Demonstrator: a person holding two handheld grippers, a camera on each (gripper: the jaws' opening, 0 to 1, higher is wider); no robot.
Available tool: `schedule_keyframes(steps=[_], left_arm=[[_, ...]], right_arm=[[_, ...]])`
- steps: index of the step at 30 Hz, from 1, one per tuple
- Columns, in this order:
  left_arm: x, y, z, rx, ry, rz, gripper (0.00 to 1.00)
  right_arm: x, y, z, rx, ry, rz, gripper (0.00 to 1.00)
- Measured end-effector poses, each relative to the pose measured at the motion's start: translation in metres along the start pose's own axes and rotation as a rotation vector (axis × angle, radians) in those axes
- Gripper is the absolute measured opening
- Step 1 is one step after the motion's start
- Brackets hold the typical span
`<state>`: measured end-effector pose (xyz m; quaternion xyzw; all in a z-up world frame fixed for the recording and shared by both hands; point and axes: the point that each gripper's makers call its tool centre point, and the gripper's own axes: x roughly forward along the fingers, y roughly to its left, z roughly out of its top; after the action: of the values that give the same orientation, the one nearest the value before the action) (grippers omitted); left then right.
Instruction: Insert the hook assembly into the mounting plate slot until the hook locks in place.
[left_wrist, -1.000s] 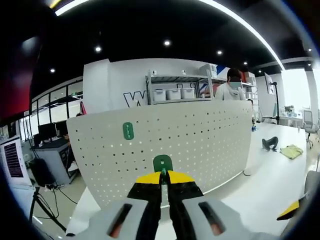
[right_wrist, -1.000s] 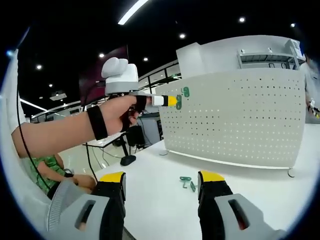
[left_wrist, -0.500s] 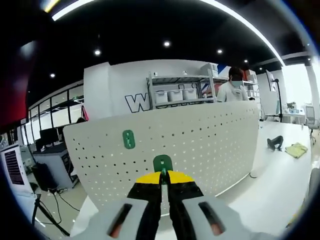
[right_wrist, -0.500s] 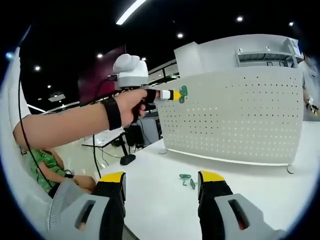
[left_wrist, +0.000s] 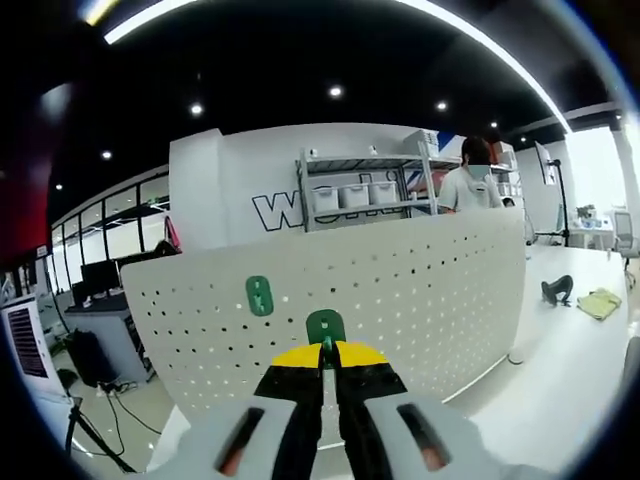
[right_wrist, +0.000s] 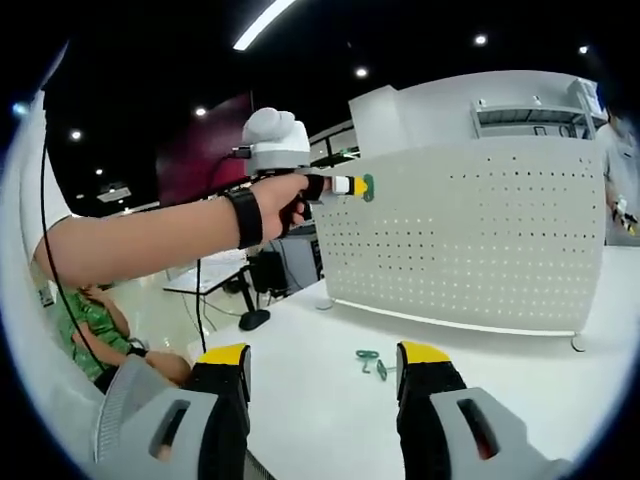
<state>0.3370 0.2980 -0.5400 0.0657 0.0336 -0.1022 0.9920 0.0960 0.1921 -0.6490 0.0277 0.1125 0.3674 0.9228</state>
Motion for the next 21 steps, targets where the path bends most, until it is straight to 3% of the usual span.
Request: schedule_keyframes(steps=[21], left_arm=[[0.029, 0.000, 0.013, 0.016, -0.007, 0.008, 0.03]], right_arm=[[-0.004, -0.009, 0.001, 0.015, -0.004, -0.018, 0.60]])
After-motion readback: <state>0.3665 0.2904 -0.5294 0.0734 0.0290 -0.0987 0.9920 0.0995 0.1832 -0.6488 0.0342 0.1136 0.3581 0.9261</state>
